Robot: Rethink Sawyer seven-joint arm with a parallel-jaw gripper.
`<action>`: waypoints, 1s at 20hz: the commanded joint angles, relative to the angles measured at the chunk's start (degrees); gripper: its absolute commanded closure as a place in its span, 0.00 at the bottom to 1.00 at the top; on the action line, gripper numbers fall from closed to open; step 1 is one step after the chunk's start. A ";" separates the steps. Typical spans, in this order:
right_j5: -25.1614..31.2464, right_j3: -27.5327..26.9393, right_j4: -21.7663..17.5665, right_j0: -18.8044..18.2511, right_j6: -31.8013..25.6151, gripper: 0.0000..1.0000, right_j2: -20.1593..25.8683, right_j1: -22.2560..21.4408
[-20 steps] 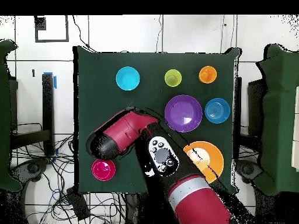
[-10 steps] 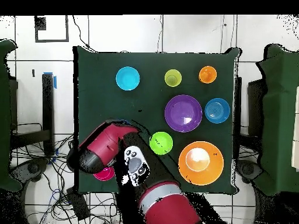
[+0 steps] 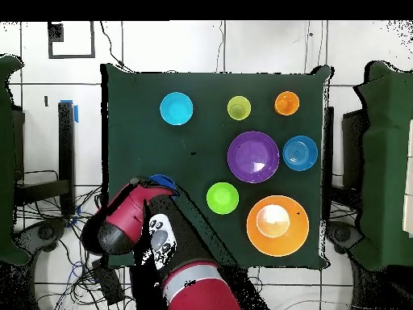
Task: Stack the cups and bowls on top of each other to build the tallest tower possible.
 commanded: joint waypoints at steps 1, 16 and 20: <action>-3.87 4.23 1.34 1.14 9.98 1.00 -4.63 -0.37; -6.17 6.04 3.52 9.04 14.39 1.00 -9.32 -1.17; -6.18 5.88 4.81 11.63 14.55 1.00 -10.69 -1.33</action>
